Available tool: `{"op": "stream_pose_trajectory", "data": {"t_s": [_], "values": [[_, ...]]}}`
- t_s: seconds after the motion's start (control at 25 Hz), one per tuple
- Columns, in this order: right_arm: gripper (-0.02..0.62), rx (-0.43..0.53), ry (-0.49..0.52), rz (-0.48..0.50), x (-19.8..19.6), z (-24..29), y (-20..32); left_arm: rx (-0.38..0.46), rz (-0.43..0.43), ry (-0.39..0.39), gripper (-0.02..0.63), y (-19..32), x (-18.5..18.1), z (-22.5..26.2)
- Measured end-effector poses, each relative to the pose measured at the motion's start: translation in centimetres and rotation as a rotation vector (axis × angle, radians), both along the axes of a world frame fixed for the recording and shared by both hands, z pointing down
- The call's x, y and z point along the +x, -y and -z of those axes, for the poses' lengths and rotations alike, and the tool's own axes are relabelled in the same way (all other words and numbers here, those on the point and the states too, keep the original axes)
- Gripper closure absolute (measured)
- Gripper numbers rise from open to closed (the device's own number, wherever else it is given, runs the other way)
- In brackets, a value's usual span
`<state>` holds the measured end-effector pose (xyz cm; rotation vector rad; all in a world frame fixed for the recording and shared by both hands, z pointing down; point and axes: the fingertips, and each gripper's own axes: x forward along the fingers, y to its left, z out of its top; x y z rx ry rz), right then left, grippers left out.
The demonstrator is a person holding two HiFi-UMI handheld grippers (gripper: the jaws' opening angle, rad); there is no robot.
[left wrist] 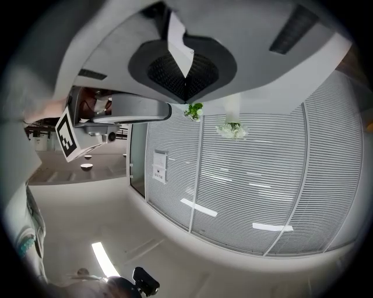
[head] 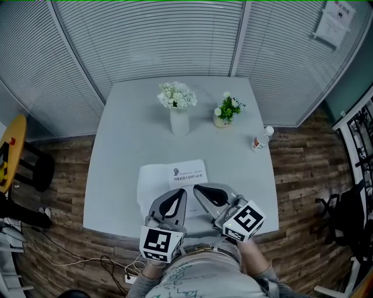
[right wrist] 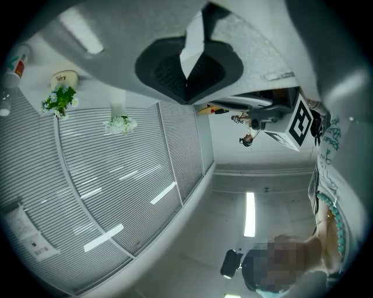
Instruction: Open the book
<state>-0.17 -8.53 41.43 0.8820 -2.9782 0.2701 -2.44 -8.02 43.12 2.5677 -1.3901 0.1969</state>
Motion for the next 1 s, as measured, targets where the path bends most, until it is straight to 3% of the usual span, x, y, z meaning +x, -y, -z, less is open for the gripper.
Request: {"op": "stream_pose_trajectory", "data": {"t_s": [1.0], "values": [[0.595, -0.016, -0.043, -0.032, 0.3, -1.5, 0.4, -0.038, -0.015, 0.003, 0.607, 0.2, -0.1, -0.7]]}}
